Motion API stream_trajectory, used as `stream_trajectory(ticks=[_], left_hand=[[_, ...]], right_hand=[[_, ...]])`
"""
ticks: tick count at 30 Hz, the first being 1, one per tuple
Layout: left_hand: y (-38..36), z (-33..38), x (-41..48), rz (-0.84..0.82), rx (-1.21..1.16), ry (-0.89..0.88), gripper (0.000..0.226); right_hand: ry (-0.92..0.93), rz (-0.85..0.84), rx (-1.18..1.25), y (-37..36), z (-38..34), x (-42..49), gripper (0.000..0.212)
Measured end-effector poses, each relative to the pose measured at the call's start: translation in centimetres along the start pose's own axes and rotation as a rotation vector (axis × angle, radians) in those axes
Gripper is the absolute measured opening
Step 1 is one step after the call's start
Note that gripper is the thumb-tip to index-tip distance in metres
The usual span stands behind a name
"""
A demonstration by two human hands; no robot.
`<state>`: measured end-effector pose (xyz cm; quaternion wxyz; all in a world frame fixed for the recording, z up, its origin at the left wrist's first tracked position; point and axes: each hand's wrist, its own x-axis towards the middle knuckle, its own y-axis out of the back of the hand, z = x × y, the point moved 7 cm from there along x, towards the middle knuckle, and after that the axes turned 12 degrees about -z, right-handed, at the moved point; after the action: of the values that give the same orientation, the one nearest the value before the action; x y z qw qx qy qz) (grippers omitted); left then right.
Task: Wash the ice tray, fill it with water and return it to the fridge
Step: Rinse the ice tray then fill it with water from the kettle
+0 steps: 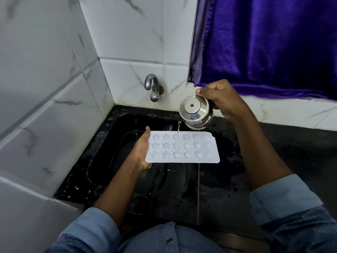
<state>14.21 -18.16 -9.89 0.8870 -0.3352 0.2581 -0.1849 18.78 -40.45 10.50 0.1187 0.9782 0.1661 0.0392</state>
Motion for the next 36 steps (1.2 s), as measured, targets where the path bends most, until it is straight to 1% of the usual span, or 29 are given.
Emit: stream_trajectory(ticks=[4,8,14,20,24,28,33,36], left_hand=[[0.0,-0.1,0.0,-0.016,-0.002,0.005,0.079],[0.5,0.2,-0.1,0.009,0.015,-0.005,0.078],[1.0,0.8,0.0,0.030,0.023,-0.019,0.078],[1.2,1.0,0.1,0.004,0.010,-0.019,0.080],[1.4,0.9,0.3,-0.003,0.007,-0.019,0.080],[1.5,0.9,0.5,0.000,0.008,-0.020,0.080],[1.4,1.0,0.6,0.014,0.011,-0.025,0.079],[1.3,0.9,0.5,0.014,0.018,-0.022,0.080]], right_hand=[[0.000,0.014,-0.006,0.1,-0.1,-0.3,0.030],[0.014,0.034,0.001,0.6,0.0,-0.6,0.040],[0.023,0.047,-0.006,1.4,0.2,-0.7,0.040],[0.011,0.061,-0.004,2.2,0.7,-0.7,0.040],[0.000,0.064,-0.019,2.4,0.9,-0.8,0.035],[0.005,0.055,-0.030,2.5,0.9,-0.7,0.042],[0.008,0.056,-0.034,2.7,0.9,-0.7,0.038],[0.009,0.062,-0.039,2.7,1.0,-0.9,0.040]])
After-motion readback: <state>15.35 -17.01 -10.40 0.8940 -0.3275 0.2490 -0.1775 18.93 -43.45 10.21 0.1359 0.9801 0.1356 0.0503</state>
